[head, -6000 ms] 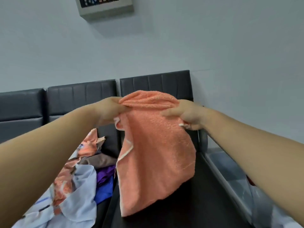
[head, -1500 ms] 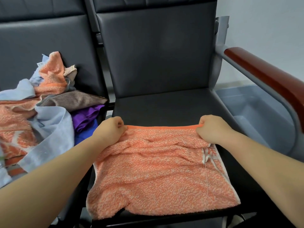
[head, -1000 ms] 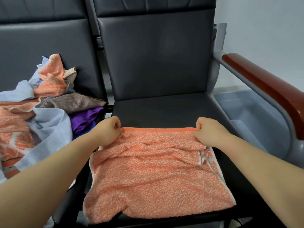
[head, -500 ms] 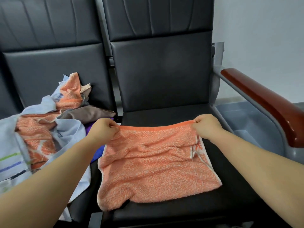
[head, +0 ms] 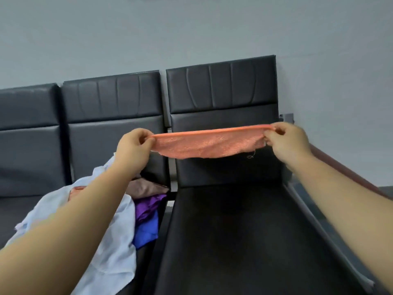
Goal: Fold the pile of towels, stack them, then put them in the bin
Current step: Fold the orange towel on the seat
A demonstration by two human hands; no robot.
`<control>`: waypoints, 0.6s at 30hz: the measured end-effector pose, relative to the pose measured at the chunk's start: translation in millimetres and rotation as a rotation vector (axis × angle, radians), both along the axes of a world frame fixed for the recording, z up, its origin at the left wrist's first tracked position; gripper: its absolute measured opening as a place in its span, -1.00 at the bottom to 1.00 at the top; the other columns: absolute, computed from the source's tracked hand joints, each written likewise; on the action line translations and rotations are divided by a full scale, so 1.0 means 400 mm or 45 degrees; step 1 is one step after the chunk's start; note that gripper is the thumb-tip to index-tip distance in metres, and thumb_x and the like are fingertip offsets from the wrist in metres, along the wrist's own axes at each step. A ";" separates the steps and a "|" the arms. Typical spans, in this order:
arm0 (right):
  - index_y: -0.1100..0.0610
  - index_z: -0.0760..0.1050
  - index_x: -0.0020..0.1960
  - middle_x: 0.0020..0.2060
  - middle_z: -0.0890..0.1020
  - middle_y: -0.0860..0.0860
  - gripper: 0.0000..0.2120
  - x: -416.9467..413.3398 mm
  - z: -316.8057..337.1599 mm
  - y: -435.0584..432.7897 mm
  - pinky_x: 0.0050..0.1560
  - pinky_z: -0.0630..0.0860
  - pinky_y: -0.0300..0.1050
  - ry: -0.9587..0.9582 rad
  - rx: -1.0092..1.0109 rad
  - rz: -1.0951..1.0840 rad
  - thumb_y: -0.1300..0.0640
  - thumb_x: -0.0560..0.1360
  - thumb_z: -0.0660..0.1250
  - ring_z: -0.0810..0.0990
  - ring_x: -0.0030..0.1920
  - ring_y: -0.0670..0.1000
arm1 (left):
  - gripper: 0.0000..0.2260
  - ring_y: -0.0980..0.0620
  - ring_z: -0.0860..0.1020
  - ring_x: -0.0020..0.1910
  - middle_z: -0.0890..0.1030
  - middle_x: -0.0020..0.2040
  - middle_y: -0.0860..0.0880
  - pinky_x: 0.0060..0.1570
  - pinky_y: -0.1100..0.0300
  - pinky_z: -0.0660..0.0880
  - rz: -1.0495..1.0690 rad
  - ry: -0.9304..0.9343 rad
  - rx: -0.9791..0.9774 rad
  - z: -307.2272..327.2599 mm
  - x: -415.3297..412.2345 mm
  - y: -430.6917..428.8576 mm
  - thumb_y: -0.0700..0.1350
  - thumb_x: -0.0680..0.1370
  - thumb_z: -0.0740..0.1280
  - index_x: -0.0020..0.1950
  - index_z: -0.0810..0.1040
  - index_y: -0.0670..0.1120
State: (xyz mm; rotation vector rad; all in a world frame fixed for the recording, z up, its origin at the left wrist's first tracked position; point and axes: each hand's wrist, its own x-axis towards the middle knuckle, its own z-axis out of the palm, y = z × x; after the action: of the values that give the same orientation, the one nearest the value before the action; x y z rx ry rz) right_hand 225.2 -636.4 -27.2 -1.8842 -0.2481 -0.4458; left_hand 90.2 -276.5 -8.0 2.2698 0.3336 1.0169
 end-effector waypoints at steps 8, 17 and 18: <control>-0.03 0.69 -0.20 -0.30 0.70 -0.07 -0.88 -0.145 -0.361 -0.068 -0.13 0.55 -0.04 0.553 -0.419 0.190 0.14 0.49 0.50 0.64 -0.17 -0.01 | -0.83 0.02 0.60 -0.20 0.62 -0.27 0.12 -0.15 0.16 0.42 -0.137 0.725 0.122 -0.381 -0.119 0.012 -0.18 0.55 0.42 -0.16 0.58 0.09; 0.09 0.59 -0.06 -0.13 0.64 0.04 -0.87 -0.177 -0.401 -0.039 -0.20 0.44 -0.06 0.651 -0.521 0.265 0.11 0.62 0.31 0.59 -0.14 0.05 | -0.88 -0.02 0.49 -0.29 0.55 -0.41 0.09 -0.16 0.04 0.47 -0.192 0.592 -0.416 -0.459 -0.140 0.028 0.04 0.35 0.39 -0.27 0.59 0.00; 0.14 0.59 -0.05 -0.15 0.61 0.07 -0.88 -0.177 -0.404 -0.038 -0.21 0.45 -0.07 0.739 -0.520 0.264 0.14 0.60 0.30 0.58 -0.18 0.08 | -0.91 -0.01 0.46 -0.32 0.52 -0.44 0.09 -0.24 0.11 0.44 -0.202 0.598 -0.484 -0.454 -0.142 0.018 0.00 0.38 0.40 -0.29 0.59 0.01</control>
State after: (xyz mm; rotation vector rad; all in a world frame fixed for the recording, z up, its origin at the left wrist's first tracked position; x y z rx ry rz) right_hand 154.5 -651.7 -188.9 -2.2648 -0.1462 0.3226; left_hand 33.3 -269.5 -189.6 2.1165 0.4852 0.2955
